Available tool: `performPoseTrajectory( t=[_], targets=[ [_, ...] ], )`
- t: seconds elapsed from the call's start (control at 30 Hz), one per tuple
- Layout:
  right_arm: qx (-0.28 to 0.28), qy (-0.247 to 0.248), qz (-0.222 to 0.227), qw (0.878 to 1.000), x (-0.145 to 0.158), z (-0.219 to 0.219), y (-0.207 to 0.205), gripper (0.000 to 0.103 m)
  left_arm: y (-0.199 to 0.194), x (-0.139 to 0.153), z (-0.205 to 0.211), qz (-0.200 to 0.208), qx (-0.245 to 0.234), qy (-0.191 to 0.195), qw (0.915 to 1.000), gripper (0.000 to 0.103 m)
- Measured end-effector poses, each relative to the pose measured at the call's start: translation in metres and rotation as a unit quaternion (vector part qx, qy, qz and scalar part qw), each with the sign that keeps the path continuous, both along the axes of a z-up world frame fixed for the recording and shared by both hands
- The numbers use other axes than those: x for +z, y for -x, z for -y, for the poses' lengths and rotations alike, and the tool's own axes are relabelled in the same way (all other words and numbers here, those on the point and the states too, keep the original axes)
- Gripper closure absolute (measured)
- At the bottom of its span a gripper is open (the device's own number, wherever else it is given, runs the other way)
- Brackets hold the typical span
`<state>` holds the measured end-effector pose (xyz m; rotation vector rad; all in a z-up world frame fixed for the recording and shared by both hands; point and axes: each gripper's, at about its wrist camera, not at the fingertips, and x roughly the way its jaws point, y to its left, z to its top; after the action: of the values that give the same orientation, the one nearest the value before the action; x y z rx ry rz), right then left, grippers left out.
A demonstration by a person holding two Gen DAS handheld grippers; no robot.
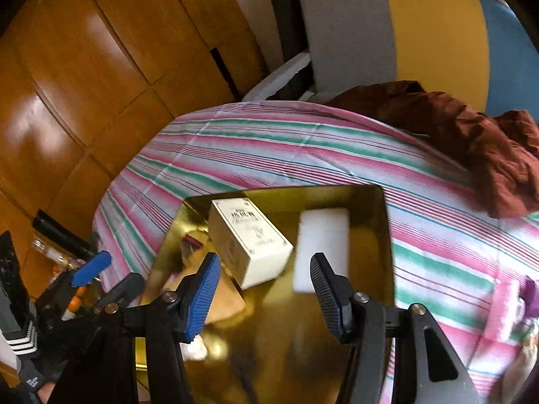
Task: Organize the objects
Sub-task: 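Open both tools over the gold tray to drop the sponge and box, then withdraw both tools from the tray toward the remaining items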
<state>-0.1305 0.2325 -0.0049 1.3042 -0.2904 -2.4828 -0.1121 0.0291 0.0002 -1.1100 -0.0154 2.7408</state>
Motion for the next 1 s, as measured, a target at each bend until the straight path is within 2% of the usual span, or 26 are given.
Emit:
performPoseTrajectory(
  t=[0.37,0.67,1.0],
  targets=[
    [-0.039,-0.047,-0.029,0.998,0.012,-0.001,-0.053,0.043,-0.038,0.017,-0.014,-0.031,-0.026,0.005,0.9992,0.015],
    [-0.065,-0.064,-0.049,0.995,0.018,-0.002,-0.085,0.043,-0.074,0.029,-0.035,-0.080,-0.073,0.048,0.9930,0.011],
    [-0.091,-0.082,-0.058,0.991,0.017,-0.009,-0.109,0.042,-0.093,0.030,-0.047,-0.088,-0.106,0.053,0.9890,0.011]
  ],
)
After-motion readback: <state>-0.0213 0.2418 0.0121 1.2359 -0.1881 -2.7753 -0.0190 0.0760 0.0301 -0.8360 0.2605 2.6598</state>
